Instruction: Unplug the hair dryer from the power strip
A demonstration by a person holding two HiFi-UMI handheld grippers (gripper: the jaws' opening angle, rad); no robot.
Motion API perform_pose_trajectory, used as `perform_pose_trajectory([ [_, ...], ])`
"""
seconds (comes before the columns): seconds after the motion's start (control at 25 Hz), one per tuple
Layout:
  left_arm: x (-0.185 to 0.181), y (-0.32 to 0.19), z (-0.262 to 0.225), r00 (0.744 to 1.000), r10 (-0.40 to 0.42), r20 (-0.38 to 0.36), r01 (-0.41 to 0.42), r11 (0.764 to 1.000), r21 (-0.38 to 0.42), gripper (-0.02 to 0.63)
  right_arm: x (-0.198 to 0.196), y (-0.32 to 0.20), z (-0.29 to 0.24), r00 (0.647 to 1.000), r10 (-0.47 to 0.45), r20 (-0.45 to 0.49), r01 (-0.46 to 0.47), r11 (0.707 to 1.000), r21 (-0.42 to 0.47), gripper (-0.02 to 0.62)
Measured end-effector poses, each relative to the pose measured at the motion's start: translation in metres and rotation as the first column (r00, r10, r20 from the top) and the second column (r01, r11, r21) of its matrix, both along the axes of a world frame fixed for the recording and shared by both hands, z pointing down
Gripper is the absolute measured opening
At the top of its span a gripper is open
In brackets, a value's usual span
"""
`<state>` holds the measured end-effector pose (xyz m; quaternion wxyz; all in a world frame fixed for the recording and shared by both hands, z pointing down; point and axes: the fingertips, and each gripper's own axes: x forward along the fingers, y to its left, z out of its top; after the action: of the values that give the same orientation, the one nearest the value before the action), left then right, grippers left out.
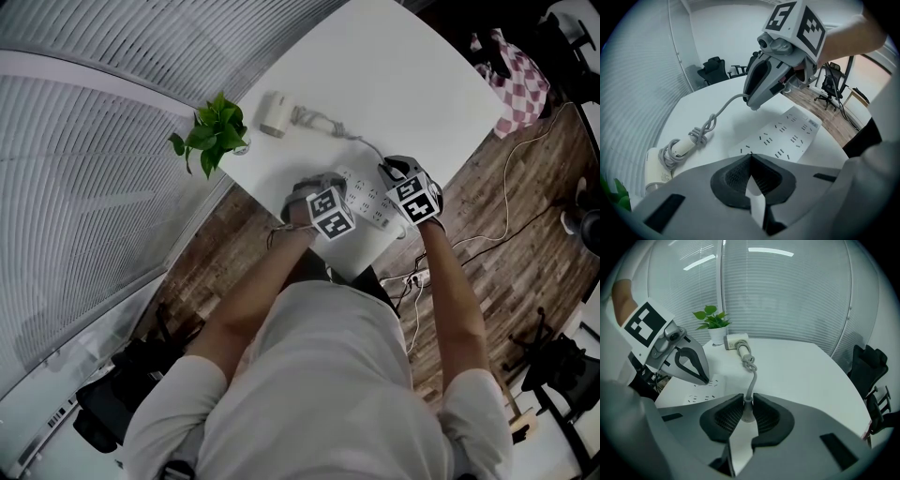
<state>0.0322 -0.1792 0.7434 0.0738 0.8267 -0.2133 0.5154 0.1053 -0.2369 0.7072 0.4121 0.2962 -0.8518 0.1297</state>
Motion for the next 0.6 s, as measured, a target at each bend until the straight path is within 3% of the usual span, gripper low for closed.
perform_pose_trajectory([
  [0.6,0.001,-0.001,0.001,1.0,-0.004,-0.014,0.004,1.0,-0.017,0.029,0.001,0.006,0.026,1.0,0.022,-0.002,-0.022,0.999,-0.032,0.078],
])
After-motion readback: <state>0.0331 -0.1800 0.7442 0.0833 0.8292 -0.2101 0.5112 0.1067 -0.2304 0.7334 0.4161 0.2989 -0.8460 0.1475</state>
